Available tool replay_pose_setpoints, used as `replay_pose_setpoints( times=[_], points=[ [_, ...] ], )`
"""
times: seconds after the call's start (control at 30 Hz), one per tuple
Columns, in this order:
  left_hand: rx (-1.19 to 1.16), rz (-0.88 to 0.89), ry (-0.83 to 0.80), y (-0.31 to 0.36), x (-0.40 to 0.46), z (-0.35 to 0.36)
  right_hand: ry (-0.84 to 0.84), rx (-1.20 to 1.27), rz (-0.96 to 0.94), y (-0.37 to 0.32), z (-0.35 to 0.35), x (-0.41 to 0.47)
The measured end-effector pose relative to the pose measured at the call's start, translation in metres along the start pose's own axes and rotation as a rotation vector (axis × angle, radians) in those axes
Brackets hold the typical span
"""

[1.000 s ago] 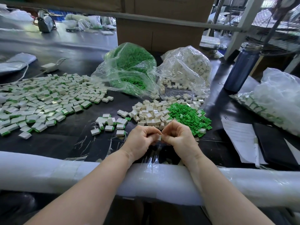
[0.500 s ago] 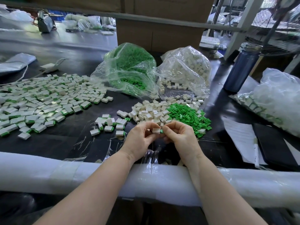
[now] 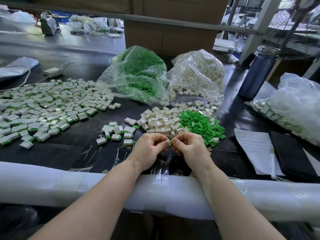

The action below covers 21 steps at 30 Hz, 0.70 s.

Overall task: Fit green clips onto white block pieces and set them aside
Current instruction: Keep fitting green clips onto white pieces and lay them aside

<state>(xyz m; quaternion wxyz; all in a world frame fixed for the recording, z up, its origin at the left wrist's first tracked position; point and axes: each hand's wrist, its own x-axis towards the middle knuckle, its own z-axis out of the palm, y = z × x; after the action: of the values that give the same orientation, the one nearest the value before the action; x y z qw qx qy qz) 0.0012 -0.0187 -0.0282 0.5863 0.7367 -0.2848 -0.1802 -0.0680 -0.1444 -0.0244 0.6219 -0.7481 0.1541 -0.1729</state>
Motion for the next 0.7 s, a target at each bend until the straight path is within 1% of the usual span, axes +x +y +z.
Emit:
replay_pose_setpoints(
  times=[0.17,0.3,0.53,0.7],
  points=[
    [0.081,0.022,-0.005,-0.0034,0.0007,-0.0010,-0.021,-0.061,0.010,-0.0007,-0.0007,0.0001],
    [0.124,0.043,-0.012,-0.0051,0.0004,-0.0009,-0.022,-0.064,0.012,-0.0008,-0.0009,0.0002],
    [0.092,0.034,-0.026,-0.0036,0.0005,-0.0016,-0.043,-0.057,0.006,0.0002,-0.0021,-0.0003],
    [0.125,0.045,-0.016,-0.0041,0.0004,-0.0005,-0.022,-0.059,0.011,0.0022,-0.0013,0.0007]
  ],
)
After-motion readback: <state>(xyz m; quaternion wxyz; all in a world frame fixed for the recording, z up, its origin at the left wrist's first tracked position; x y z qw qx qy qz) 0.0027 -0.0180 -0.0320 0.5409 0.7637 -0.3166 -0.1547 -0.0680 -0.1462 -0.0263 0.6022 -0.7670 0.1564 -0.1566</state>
